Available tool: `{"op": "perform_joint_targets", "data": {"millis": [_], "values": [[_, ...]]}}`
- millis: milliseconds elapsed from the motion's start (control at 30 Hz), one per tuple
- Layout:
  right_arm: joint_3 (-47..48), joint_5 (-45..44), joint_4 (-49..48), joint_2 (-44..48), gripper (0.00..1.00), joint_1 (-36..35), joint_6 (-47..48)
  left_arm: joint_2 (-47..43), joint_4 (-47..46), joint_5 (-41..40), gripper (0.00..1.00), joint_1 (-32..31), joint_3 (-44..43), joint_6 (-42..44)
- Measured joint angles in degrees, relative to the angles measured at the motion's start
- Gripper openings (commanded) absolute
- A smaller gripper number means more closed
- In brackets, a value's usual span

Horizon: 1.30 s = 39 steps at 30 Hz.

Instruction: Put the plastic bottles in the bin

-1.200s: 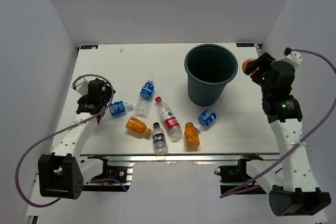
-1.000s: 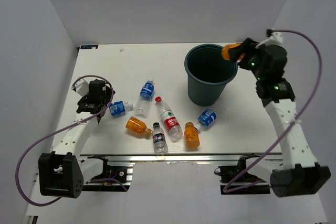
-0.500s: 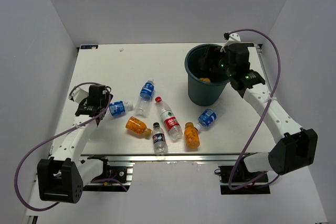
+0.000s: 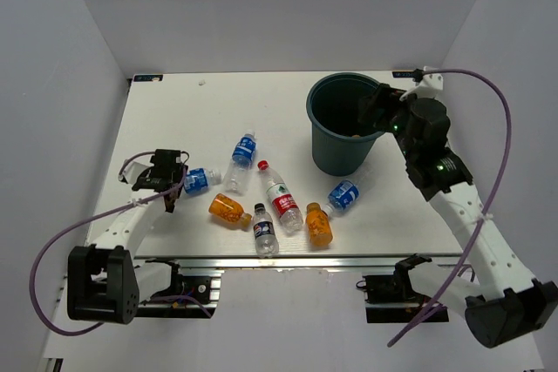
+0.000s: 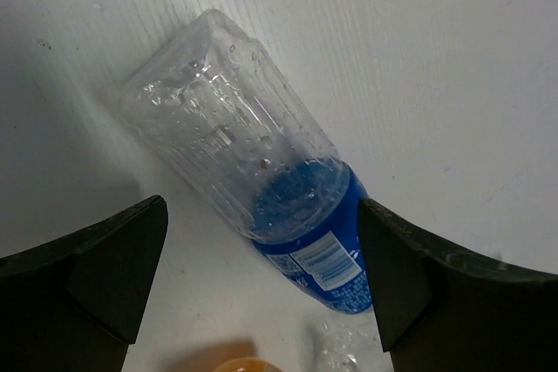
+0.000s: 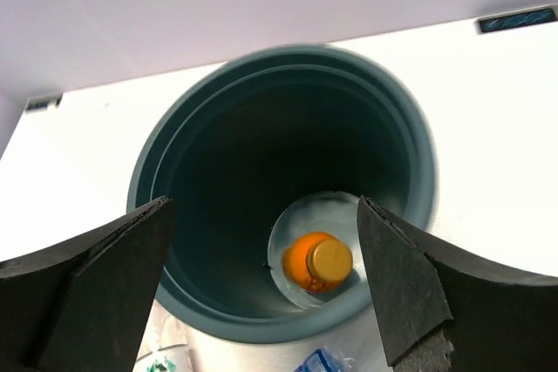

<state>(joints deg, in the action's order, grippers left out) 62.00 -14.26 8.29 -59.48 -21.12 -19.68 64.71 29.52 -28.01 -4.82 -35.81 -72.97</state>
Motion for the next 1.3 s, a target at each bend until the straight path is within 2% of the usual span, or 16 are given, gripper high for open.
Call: {"op": "perform_joint_targets", "data": {"millis": [333, 467, 533, 600, 700, 833, 1033, 1133, 1267, 1300], "values": [[-3.72, -4.72, 1.29, 9.44, 0.89, 0.00, -1.11, 12.76, -4.31, 0.44, 0.97, 0.11, -0.28, -4.02], [-6.62, -4.90, 2.34, 11.04, 0.89, 0.00, -1.31, 15.34, -4.42, 0.22, 0.90, 0.11, -2.49, -4.68], [-7.39, -4.55, 3.08, 11.17, 0.89, 0.00, -1.20, 15.63, -4.26, 0.13, 0.82, 0.11, -2.89, -5.05], [-7.54, -3.21, 4.00, 11.13, 0.89, 0.00, -0.87, 15.37, -3.87, -0.35, 0.72, 0.11, -2.99, -5.35], [-7.52, 0.24, 4.31, 11.13, 0.89, 0.00, -0.07, 13.79, -2.29, -1.53, 0.66, 0.15, -3.82, -5.14], [-7.23, 6.10, 4.81, 10.16, 0.89, 0.00, 2.10, 8.83, -0.02, -3.63, 0.53, 0.17, -7.28, -3.98], [-5.68, 12.87, 5.75, 7.87, 0.89, -0.85, 4.61, -1.84, -2.91, -4.31, 0.43, 0.20, -10.23, 2.36], [-4.31, 18.80, 5.77, 7.19, 0.89, -3.21, 6.78, -5.38, -7.91, 0.96, 0.43, 0.33, -10.43, 9.51], [-0.46, 25.29, 5.64, 4.04, 0.89, -10.27, 10.38, -5.05, -16.24, 19.02, 0.44, 0.17, -12.57, 20.06], [0.26, 26.10, 5.53, 3.02, 0.89, -12.02, 11.21, -4.31, -18.40, 24.15, 0.46, -0.13, -13.03, 22.05]]}}
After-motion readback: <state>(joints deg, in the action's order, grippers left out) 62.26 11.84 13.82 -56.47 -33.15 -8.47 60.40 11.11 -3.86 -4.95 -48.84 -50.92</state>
